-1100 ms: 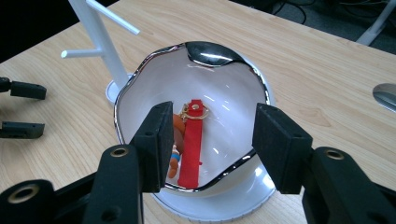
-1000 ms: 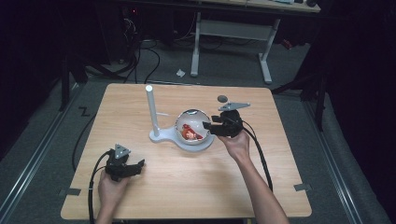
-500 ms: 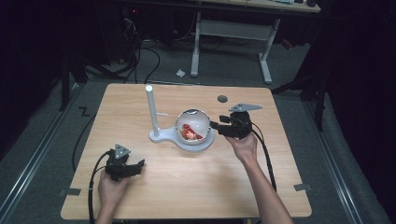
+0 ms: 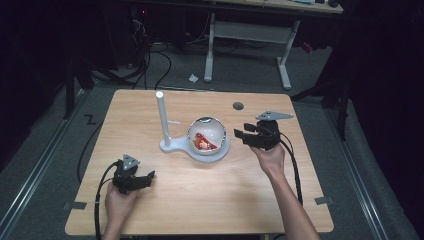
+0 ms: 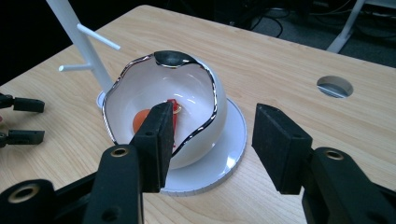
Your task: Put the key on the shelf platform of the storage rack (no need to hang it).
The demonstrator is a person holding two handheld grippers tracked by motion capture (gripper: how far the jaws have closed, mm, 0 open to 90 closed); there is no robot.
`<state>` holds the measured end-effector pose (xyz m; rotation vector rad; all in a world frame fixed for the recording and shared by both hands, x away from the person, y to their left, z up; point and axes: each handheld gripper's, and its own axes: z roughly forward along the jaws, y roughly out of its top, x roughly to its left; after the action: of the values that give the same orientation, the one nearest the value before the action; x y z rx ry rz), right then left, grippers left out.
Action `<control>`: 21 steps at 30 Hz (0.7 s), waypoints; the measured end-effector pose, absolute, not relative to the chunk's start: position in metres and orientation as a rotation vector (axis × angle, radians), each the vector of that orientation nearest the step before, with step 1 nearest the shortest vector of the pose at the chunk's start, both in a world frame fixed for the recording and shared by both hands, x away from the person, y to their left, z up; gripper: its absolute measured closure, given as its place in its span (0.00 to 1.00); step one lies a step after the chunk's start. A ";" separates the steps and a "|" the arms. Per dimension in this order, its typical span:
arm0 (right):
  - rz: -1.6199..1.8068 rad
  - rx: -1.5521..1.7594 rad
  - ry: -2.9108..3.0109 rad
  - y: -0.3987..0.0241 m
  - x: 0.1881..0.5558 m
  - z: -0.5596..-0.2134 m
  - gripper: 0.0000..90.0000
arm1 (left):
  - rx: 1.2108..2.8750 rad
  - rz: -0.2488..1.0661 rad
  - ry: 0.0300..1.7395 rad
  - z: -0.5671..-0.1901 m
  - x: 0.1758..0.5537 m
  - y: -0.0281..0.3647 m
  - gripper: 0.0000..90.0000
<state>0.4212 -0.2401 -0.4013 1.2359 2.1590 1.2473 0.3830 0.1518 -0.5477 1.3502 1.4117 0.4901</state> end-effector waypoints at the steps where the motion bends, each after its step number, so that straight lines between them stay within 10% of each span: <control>1: 1.251 1.239 2.153 -0.242 0.419 -0.401 0.54 | 1.354 0.491 1.411 -0.548 0.383 0.152 0.26; 21: 1.257 1.272 2.082 -0.272 0.397 -0.397 0.55 | 1.353 0.491 1.411 -0.548 0.383 0.152 0.26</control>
<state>0.3970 -0.2721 -0.3971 1.2716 2.0821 1.2574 0.3830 0.1520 -0.5478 1.3526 1.4111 0.4907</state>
